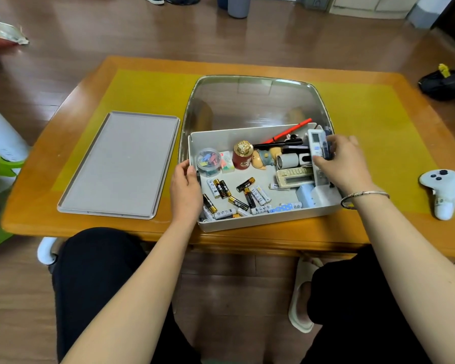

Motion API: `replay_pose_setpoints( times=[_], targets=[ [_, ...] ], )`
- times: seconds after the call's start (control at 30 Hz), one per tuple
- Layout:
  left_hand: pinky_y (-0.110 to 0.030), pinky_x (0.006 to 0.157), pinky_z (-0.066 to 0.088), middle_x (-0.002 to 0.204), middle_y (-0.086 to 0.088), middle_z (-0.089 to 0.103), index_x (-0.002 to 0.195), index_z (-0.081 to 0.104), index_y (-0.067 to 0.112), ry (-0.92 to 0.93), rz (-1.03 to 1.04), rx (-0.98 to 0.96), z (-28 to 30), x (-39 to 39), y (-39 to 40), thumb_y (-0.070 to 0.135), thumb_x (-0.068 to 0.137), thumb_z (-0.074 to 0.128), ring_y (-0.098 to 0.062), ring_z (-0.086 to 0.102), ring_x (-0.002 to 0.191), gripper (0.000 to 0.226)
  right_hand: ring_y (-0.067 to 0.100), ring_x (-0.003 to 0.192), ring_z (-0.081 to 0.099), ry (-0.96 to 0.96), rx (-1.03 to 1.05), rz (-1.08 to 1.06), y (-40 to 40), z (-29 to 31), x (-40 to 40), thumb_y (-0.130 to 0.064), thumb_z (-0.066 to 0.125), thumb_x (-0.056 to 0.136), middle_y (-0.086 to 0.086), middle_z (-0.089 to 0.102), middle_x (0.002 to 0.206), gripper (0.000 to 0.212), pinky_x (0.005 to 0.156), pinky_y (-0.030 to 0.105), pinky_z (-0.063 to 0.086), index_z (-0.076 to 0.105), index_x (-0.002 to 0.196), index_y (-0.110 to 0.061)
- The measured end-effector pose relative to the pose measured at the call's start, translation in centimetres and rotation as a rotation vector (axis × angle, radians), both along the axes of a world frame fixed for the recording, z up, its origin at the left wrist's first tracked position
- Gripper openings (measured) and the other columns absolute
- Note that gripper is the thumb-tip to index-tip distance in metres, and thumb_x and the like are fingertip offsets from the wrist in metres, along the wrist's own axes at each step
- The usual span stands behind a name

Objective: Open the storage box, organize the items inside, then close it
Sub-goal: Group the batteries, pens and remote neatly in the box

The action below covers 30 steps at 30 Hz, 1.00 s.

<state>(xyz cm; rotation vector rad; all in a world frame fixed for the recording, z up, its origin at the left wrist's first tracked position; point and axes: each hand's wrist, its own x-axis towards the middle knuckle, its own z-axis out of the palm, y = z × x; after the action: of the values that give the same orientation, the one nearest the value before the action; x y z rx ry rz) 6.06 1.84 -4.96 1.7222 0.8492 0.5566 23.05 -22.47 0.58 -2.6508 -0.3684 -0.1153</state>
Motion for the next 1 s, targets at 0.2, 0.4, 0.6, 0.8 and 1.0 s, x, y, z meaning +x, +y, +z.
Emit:
replay_pose_setpoints(
  times=[0.2, 0.4, 0.6, 0.8, 1.0],
  targets=[
    [-0.036, 0.092, 0.05, 0.124, -0.003, 0.055, 0.126, 0.049, 0.014, -0.015, 0.027, 0.005, 0.0, 0.1, -0.1, 0.024, 0.102, 0.036, -0.013, 0.052, 0.113, 0.028, 0.013, 0.073, 0.064, 0.365, -0.183, 0.533, 3.4, 0.9, -3.1, -0.027, 0.081, 0.071, -0.005, 0.066, 0.072, 0.022, 0.073, 0.03, 0.051, 0.069, 0.087, -0.018],
    [-0.043, 0.093, 0.049, 0.123, -0.005, 0.055, 0.124, 0.049, 0.013, -0.035, 0.039, 0.007, -0.2, 0.3, -0.7, 0.022, 0.102, 0.036, -0.017, 0.053, 0.113, 0.027, 0.006, 0.074, 0.06, 0.497, -0.475, 0.687, 6.0, -0.4, -4.6, -0.025, 0.078, 0.074, -0.009, 0.066, 0.08, 0.016, 0.072, 0.024, 0.052, 0.071, 0.087, -0.021],
    [-0.041, 0.091, 0.051, 0.123, -0.004, 0.055, 0.124, 0.048, 0.014, -0.047, 0.034, -0.01, -0.1, 0.3, -1.1, 0.023, 0.102, 0.036, -0.015, 0.054, 0.113, 0.026, 0.013, 0.079, 0.064, 0.493, -0.577, 0.762, 8.4, -1.5, -5.4, -0.021, 0.072, 0.078, -0.007, 0.068, 0.077, 0.004, 0.077, 0.032, 0.055, 0.071, 0.076, -0.018],
    [-0.042, 0.093, 0.049, 0.125, -0.003, 0.053, 0.124, 0.047, 0.017, -0.045, 0.015, -0.036, -0.1, 0.2, -0.9, 0.025, 0.102, 0.037, -0.015, 0.052, 0.114, 0.025, 0.011, 0.068, 0.056, 0.304, -0.491, 0.799, 9.4, -2.5, -6.1, -0.033, 0.074, 0.076, -0.011, 0.056, 0.065, 0.019, 0.049, 0.017, 0.034, 0.068, 0.074, -0.015],
    [-0.038, 0.096, 0.048, 0.131, -0.004, 0.048, 0.128, 0.041, 0.018, -0.02, -0.111, -0.128, -0.1, -0.1, 0.5, 0.028, 0.102, 0.038, -0.012, 0.05, 0.117, 0.029, 0.004, 0.064, 0.058, 0.413, -0.299, 0.807, 9.4, -1.7, -5.5, -0.034, 0.078, 0.073, -0.007, 0.066, 0.071, 0.02, 0.055, 0.016, 0.045, 0.07, 0.078, -0.017]
  ],
)
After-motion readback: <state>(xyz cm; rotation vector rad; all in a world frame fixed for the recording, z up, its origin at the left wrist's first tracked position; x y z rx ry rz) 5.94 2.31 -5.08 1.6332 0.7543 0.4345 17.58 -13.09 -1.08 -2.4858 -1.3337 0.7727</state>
